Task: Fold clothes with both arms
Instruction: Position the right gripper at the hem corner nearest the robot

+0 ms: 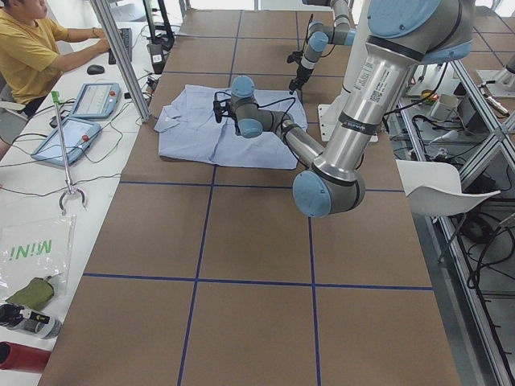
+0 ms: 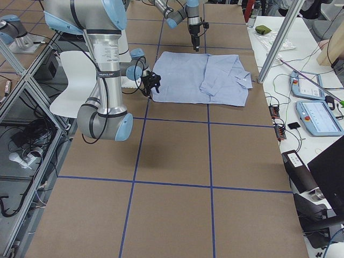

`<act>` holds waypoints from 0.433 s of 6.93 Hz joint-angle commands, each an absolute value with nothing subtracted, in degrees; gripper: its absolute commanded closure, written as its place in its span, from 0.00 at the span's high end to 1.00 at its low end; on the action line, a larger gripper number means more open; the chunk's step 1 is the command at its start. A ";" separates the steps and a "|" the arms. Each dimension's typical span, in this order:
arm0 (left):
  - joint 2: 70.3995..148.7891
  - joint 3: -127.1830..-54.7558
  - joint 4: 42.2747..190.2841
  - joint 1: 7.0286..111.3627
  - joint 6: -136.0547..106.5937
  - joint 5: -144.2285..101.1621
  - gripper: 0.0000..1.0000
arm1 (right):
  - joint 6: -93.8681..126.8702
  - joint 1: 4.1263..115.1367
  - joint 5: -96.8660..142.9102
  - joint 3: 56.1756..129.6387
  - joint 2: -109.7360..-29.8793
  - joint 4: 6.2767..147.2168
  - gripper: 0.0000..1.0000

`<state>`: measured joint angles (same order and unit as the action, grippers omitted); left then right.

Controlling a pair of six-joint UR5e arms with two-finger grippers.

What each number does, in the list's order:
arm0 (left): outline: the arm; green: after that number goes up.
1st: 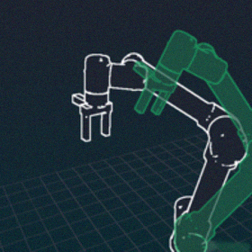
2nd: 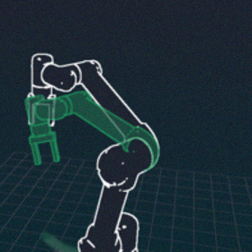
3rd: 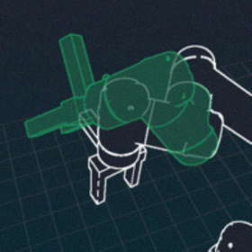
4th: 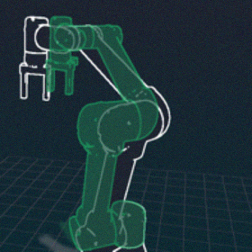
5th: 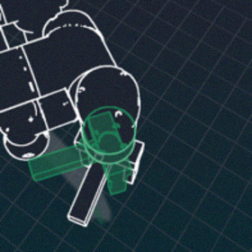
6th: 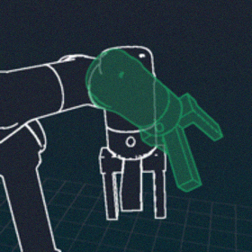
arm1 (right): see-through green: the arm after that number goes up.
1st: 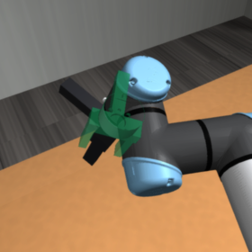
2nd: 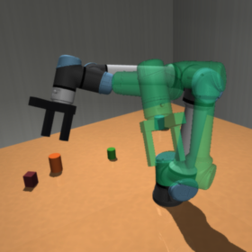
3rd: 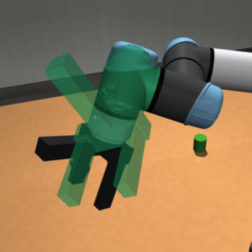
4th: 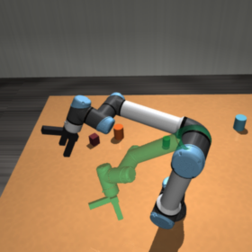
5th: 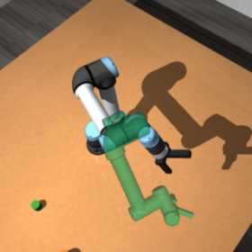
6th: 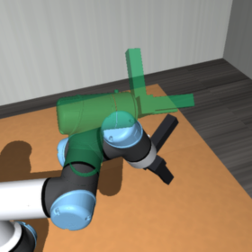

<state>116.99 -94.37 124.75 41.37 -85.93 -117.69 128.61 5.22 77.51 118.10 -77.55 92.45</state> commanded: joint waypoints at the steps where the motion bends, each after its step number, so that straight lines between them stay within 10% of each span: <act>1: 116.98 -94.22 124.80 41.31 -85.96 -117.69 0.71 | 128.50 6.15 77.52 117.17 -77.34 92.90 0.70; 3: 116.98 -93.87 124.80 41.31 -85.96 -117.69 0.71 | 128.50 6.33 77.52 116.37 -77.34 92.90 0.64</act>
<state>116.98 -93.98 124.80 41.32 -85.96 -117.69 128.51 6.20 77.52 116.92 -77.35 92.88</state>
